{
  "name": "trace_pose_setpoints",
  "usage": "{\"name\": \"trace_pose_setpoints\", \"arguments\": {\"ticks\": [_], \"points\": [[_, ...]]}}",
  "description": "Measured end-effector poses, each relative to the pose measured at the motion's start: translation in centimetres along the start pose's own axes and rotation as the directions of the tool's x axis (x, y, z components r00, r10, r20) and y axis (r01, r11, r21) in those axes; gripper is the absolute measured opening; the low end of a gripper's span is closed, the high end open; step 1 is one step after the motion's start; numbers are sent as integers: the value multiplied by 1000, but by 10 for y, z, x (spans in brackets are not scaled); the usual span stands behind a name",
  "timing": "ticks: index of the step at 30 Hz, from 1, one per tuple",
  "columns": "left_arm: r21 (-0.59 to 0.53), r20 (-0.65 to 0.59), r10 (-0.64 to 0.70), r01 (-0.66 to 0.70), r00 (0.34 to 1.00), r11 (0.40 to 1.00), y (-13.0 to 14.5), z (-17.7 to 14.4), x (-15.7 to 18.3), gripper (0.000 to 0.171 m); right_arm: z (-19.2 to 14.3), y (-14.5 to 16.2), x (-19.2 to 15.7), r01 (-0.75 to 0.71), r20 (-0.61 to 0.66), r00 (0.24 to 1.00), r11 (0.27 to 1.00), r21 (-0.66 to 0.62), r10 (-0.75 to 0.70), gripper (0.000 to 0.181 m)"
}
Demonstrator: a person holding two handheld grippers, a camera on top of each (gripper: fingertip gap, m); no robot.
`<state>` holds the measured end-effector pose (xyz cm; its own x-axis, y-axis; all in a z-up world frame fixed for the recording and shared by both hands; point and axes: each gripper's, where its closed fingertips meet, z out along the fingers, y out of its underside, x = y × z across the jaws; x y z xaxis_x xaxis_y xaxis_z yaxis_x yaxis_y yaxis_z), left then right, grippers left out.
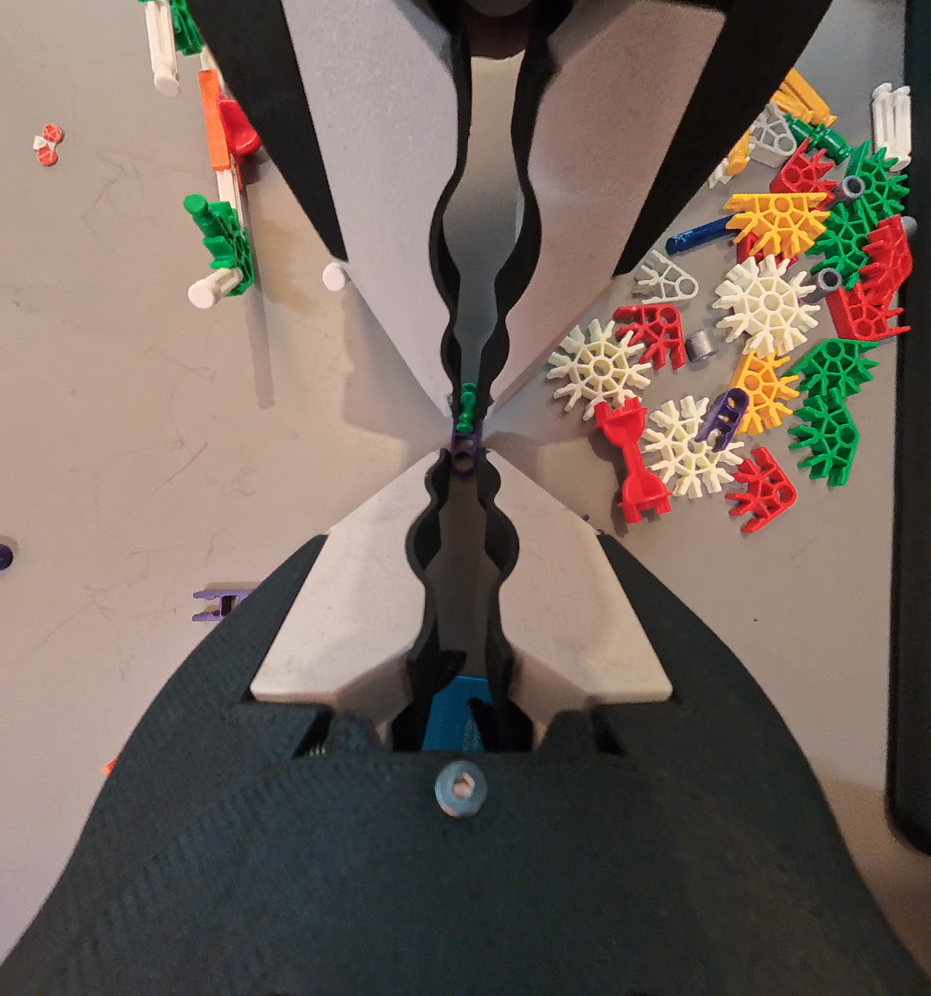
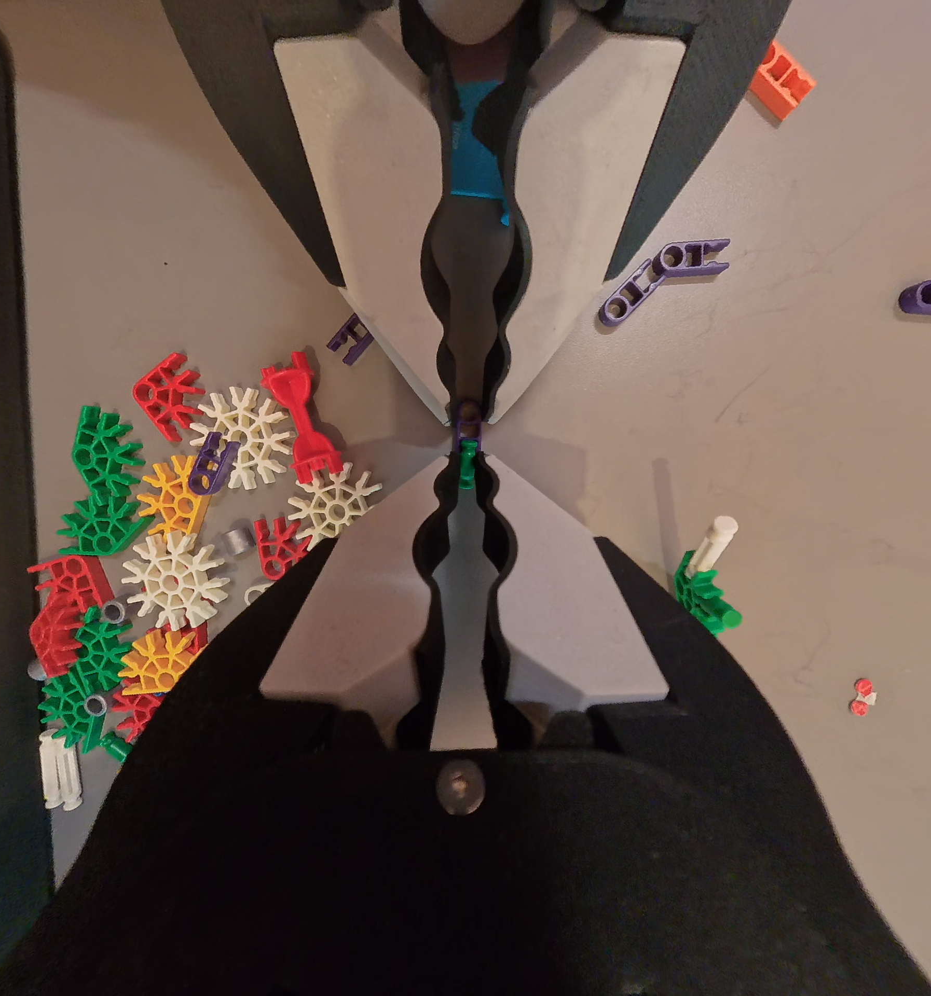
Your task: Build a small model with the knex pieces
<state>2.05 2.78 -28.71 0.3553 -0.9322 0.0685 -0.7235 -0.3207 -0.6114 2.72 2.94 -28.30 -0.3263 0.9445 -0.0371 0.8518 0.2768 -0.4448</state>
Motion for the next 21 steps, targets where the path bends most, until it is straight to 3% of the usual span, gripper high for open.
{"name": "trace_pose_setpoints", "arguments": {"ticks": [8,16,21], "points": [[19,-9,-58,58,998,998,0,-2,0,8,1,0,0,-44,24,999,999,12,44,4],[131,-88,-329,338,940,932,-14,-15,-4,7,0,3,0,-53,12,999,999,11,53,4],[99,-61,-378,382,924,919,-9,-8,-4,4,2,0,0,-52,10,999,999,0,52,4]]}}
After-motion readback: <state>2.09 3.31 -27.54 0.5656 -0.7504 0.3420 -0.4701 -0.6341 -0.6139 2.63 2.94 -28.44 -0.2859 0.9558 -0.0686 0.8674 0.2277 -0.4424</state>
